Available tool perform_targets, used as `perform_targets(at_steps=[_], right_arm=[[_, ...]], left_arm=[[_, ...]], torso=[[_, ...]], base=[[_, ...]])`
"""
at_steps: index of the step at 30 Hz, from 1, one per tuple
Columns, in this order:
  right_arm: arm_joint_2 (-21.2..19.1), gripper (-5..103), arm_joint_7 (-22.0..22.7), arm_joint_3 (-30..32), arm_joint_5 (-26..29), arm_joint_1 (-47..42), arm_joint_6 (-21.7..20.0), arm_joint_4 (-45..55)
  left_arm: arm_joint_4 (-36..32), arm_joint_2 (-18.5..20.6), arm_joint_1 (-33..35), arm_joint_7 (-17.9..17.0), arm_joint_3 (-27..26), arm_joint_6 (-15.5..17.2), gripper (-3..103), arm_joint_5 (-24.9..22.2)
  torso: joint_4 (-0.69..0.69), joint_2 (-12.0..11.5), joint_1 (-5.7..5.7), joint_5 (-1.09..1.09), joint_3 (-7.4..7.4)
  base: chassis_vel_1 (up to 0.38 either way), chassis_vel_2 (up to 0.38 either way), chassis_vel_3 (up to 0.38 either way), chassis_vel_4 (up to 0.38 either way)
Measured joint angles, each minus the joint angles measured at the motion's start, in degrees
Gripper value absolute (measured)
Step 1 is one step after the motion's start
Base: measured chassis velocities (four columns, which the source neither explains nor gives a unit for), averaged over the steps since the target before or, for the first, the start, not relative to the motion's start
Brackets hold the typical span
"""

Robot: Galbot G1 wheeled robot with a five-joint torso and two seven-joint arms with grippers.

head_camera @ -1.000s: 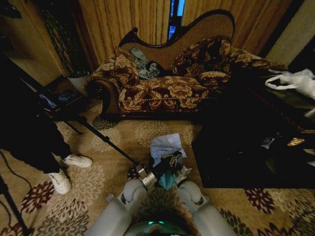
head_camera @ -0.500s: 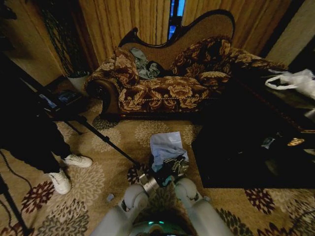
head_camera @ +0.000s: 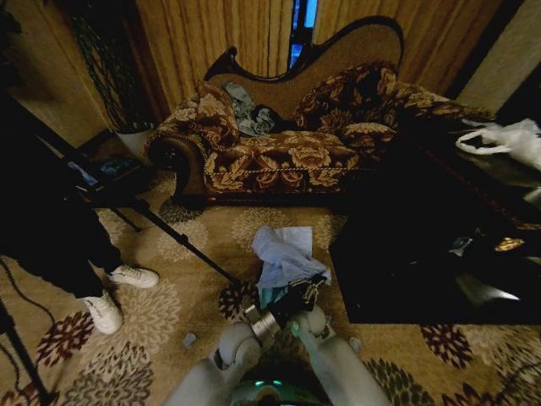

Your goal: Place a garbage bag over the trash bin.

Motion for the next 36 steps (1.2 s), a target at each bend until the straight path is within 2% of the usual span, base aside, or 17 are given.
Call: perform_targets(at_steps=[5,12,25,29,36], right_arm=[[-0.93,0,-0.29,-0.21,-0.11,-0.65,-0.53,0.96],[-2.56,0,-3.60,0.33,-2.70,-0.93,-0.34,-0.26],[-3.75,0,-8.15,0.34,-7.35,1.12,0.65,-3.53],[-4.85,0,-8.13,0.12,-7.79,1.04,-1.57,-2.41],[-9.01,0,-9.45,-0.25,-11.46,0.21,-6.92,-0.41]], left_arm=[[0.71,0.09,-0.84,0.03,-0.64,-0.04,0,-0.33],[1.21,0.14,-3.00,0.06,-1.43,0.07,0,-1.55],[-0.36,1.08,-2.29,-0.05,-2.05,0.34,0,-2.02],[0.09,1.05,-2.63,-0.04,-2.59,0.34,0,-2.44],[-0.11,0.58,-2.89,-0.04,-2.87,0.33,0,-3.43]], torso=[[0.00,0.00,0.00,0.00,0.00],[0.00,0.00,0.00,0.00,0.00],[0.00,-0.01,0.00,0.00,0.00],[0.01,-0.01,0.00,0.00,0.00],[-0.01,-0.01,0.00,0.00,0.00]], base=[[0.000,0.000,0.000,0.000],[0.000,0.000,0.000,0.000],[0.000,0.000,0.000,0.000],[0.000,0.000,0.000,0.000],[0.000,0.000,0.000,0.000]])
